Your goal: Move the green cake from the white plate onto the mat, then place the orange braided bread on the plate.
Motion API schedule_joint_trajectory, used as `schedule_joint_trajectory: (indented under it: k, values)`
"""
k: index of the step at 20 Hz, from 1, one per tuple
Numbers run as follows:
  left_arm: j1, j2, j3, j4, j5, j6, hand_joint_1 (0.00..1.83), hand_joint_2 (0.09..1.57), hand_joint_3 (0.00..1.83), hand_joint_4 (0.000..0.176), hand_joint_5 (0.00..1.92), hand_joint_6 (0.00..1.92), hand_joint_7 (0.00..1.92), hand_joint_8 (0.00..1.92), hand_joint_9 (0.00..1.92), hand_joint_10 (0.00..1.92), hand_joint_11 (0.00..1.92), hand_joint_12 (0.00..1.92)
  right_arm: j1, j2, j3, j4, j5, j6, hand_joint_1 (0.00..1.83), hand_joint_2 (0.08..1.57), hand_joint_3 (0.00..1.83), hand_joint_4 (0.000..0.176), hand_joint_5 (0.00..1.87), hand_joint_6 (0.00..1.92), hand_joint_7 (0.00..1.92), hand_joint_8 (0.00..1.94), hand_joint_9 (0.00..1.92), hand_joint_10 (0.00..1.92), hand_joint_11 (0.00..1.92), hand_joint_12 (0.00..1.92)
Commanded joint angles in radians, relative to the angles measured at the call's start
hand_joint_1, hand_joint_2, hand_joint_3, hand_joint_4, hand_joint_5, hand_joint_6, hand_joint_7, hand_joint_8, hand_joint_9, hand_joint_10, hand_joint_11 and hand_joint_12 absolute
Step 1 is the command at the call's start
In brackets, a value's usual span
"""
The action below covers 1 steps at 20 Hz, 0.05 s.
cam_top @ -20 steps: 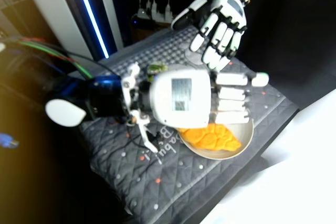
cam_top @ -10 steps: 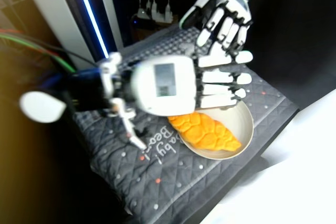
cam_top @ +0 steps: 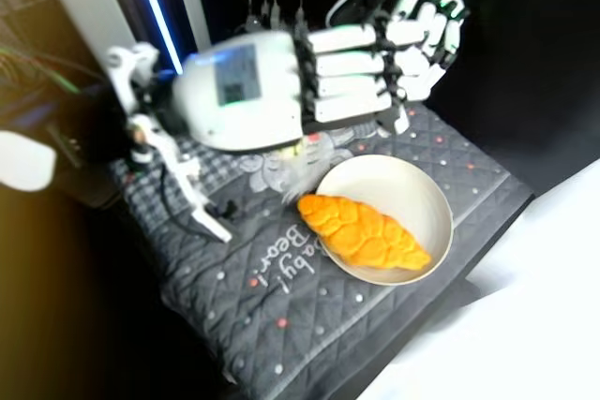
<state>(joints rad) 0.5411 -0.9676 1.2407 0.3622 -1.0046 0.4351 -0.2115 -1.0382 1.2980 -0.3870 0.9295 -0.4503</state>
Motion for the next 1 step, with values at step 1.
schedule_joint_trajectory:
  k: [1]
  values:
    - [-0.005,0.010,-0.004,-0.048,-0.134,0.000,0.66,1.05,0.00,0.126,0.34,0.00,0.26,0.00,0.39,0.00,0.16,0.79,0.005,0.016,-0.005,0.044,0.120,-0.003,0.70,0.76,0.00,0.000,0.00,0.00,0.15,0.00,0.17,0.00,0.00,0.65]
